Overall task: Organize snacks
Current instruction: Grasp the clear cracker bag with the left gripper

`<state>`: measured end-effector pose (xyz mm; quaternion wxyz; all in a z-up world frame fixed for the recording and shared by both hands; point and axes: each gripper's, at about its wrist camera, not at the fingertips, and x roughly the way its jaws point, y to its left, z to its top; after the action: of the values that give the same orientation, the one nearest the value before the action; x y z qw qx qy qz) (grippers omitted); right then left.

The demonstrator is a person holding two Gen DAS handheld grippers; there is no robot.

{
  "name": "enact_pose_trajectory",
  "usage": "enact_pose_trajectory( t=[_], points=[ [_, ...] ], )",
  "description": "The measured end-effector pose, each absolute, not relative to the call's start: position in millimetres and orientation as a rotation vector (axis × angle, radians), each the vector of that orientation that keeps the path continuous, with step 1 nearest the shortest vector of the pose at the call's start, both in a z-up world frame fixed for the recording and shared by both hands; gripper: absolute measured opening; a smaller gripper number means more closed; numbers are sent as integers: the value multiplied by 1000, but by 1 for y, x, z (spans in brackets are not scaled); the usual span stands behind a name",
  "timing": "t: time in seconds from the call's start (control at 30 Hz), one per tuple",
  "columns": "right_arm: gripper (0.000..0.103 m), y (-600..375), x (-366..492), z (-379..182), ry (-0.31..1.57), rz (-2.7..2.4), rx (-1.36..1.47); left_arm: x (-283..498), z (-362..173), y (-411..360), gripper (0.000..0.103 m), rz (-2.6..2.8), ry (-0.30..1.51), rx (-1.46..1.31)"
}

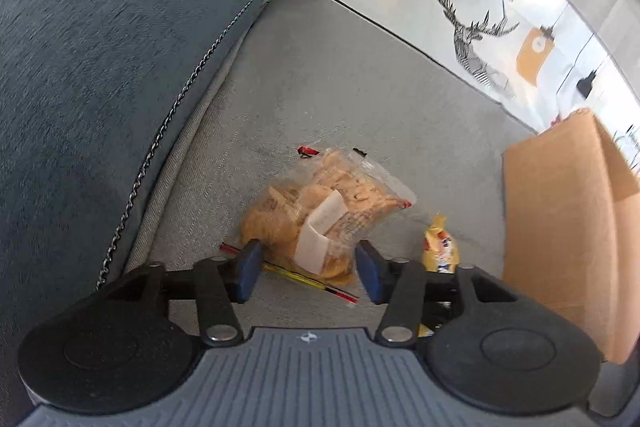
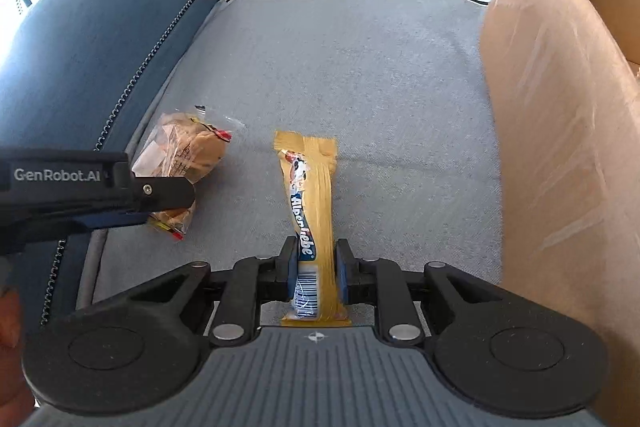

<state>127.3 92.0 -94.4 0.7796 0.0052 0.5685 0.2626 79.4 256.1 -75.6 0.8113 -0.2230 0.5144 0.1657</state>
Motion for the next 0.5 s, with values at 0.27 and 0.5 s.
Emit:
enact_pose_trajectory(
  t=[0.27,0.5],
  points=[
    [31,91,129,-98,1235,570,1,94,-81,252,80,381,1092,-423],
    [33,92,129,-100,1222,574,-23,111,-88,235,85,357,1132,-299]
  ],
)
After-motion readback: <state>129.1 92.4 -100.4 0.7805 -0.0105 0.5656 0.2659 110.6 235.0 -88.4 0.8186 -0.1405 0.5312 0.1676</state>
